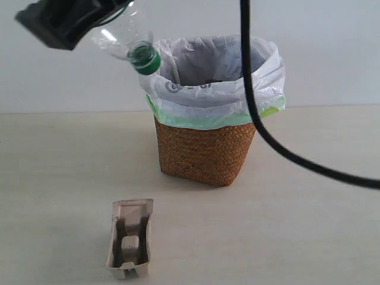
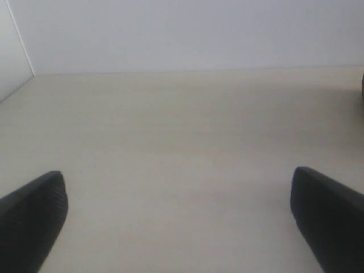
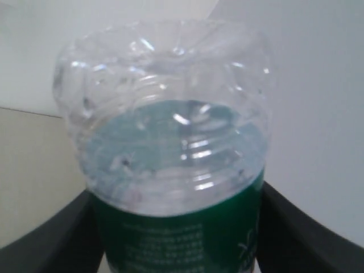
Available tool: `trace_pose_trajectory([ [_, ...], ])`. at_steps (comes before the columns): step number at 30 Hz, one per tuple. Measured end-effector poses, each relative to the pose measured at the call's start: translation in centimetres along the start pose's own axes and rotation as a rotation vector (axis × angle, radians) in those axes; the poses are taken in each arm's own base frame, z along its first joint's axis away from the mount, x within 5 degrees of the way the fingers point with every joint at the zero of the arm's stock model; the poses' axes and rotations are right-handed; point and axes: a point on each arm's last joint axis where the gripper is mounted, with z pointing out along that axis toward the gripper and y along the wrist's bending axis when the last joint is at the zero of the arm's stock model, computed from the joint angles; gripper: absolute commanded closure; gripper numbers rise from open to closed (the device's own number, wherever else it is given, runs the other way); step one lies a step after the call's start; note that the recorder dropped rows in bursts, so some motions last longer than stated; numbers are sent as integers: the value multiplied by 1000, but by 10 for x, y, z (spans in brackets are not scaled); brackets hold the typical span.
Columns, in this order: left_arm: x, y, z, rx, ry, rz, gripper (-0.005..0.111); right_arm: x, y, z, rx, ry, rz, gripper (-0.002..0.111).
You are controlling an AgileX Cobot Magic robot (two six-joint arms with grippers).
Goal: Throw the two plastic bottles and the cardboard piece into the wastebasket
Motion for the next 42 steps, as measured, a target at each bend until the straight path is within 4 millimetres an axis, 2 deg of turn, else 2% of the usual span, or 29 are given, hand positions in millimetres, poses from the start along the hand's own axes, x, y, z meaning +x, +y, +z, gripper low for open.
trace_pose_trajectory([
  [5,0,0,0,0,0,0,-1,29,-39,9,146,41,78,108],
  [9,0,0,0,0,0,0,-1,37,-54,8,204,31,137,108],
  [17,0,0,0,0,0,0,-1,45,-52,14,194,62,223,108],
  [27,0,0,0,0,0,0,-1,54,-48,24,183,81,250,108],
  [36,0,0,0,0,0,0,-1,65,-38,23,131,205,679,108],
  [39,0,0,0,0,0,0,-1,65,-37,22,122,210,735,108],
  [42,0,0,0,0,0,0,-1,65,-37,22,116,207,700,108],
])
